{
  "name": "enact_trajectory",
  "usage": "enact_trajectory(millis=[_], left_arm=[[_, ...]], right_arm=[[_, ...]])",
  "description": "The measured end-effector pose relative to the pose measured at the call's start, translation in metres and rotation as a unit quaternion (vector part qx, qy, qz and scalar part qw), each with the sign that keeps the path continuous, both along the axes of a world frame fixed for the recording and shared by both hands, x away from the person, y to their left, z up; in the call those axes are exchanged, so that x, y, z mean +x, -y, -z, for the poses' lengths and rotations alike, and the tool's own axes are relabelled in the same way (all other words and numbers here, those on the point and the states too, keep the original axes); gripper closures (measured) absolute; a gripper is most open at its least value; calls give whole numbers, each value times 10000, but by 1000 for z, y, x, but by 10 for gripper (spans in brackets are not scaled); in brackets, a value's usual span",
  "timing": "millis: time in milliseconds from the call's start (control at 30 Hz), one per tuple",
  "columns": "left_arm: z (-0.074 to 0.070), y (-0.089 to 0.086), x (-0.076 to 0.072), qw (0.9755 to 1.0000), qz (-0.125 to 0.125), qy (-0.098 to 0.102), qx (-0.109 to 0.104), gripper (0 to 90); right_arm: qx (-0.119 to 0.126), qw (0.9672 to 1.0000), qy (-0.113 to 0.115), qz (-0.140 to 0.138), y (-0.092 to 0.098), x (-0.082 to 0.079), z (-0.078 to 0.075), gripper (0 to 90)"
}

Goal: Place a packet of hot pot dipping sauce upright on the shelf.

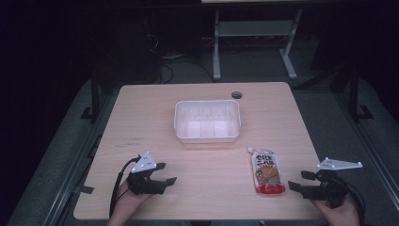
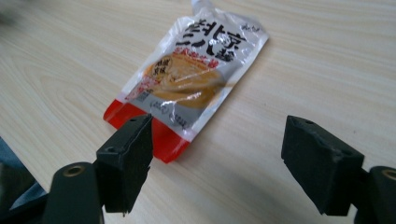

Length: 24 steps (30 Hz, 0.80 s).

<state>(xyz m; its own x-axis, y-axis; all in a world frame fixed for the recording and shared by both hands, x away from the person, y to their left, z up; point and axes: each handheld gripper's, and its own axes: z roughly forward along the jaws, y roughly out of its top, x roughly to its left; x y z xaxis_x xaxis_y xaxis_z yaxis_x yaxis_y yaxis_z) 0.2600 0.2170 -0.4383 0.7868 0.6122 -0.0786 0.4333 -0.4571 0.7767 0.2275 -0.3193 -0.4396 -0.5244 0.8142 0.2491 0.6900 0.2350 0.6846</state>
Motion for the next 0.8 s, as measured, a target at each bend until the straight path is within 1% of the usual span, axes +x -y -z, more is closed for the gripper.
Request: enact_trajectory(millis=[67, 100, 133, 267, 300, 333, 367, 400, 467, 500, 567, 633, 667, 700, 733, 800], left_arm=[[-3, 8, -1, 9999, 57, 73, 98, 302], [-3, 8, -1, 9999, 57, 73, 98, 309], [-6, 15, -1, 9997, 149, 131, 132, 316], [-10, 33, 0, 9990, 376, 124, 184, 317], [-10, 33, 0, 9990, 376, 124, 184, 316], [-12, 43, 2, 9986, 482, 122, 182, 316], [-12, 43, 2, 9986, 482, 122, 182, 316], [-13, 48, 2, 9983, 540, 131, 146, 317], [-17, 61, 4, 9976, 655, 169, 113, 322], [-17, 61, 4, 9976, 655, 169, 113, 322], [-21, 74, 6, 9969, 761, 195, 89, 323], [-24, 82, 8, 9962, 839, 193, 95, 327], [-24, 82, 8, 9962, 839, 193, 95, 327], [-25, 87, 9, 9958, 885, 210, 89, 327], [-28, 94, 10, 9951, 955, 218, 96, 334], [-31, 102, 11, 9944, 1026, 234, 107, 341]], right_arm=[[-35, 10000, 5, -23, -2, 4, -2, 247], [-35, 10000, 5, -23, -2, 4, -2, 247], [-94, 9999, -17, -33, -3, 10, -6, 249], [-36, 10000, -5, -39, -5, 19, -12, 250], [-36, 10000, -5, -39, -5, 19, -12, 250], [116, 9999, -45, -65, -6, 25, -16, 260], [116, 9999, -45, -65, -6, 25, -16, 260], [176, 9998, -3, -48, -6, 30, -20, 260], [205, 9998, 22, -45, -7, 35, -23, 260], [208, 9998, 19, -50, -8, 38, -25, 259], [163, 9998, -1, -84, -10, 43, -26, 257], [148, 9998, 1, -117, -12, 48, -29, 262], [148, 9998, 1, -117, -12, 48, -29, 262], [141, 9998, -21, -120, -13, 50, -30, 265], [93, 9999, 8, -131, -15, 55, -33, 267], [113, 9998, -31, -133, -15, 59, -34, 266]])
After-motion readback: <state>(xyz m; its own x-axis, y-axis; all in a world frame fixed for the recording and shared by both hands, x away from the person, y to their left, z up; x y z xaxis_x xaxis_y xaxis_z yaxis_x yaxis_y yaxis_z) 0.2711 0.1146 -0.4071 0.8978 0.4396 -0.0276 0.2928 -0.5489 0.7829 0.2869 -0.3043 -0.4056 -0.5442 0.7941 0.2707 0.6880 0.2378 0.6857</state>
